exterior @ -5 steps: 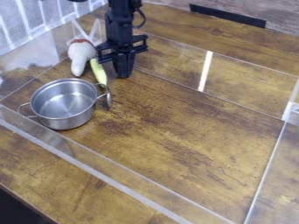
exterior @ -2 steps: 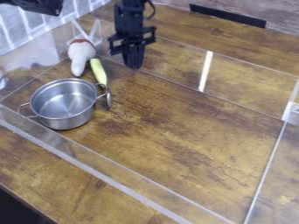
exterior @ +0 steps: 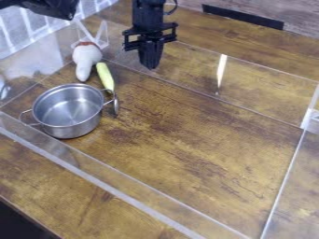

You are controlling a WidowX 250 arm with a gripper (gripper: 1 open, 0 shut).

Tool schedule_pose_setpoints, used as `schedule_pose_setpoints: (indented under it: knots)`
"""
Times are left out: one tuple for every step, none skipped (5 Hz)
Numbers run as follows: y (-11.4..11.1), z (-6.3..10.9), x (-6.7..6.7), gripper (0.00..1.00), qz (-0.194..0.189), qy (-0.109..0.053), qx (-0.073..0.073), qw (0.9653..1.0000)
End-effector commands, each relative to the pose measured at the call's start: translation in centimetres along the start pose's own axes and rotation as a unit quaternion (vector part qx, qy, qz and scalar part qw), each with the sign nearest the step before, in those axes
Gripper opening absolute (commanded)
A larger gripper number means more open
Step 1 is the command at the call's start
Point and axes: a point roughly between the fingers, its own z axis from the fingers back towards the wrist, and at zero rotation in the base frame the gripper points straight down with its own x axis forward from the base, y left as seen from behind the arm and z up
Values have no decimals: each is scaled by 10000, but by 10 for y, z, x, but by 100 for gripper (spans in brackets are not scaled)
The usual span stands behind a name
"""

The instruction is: Move the green spoon to the left

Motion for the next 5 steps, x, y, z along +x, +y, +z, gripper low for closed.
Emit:
schedule_pose_setpoints:
  knots:
    - [-1, 29, -7, 0, -84, -264, -206, 9994]
    - [3, 29, -8, 0, -7, -260, -128, 9996]
    - [14, 31, 0, 0, -1, -230, -75, 9997]
    - [25, 37, 7, 0, -7, -173, -57, 9998]
    - [29, 49, 4, 0, 221, -68, -56, 9997]
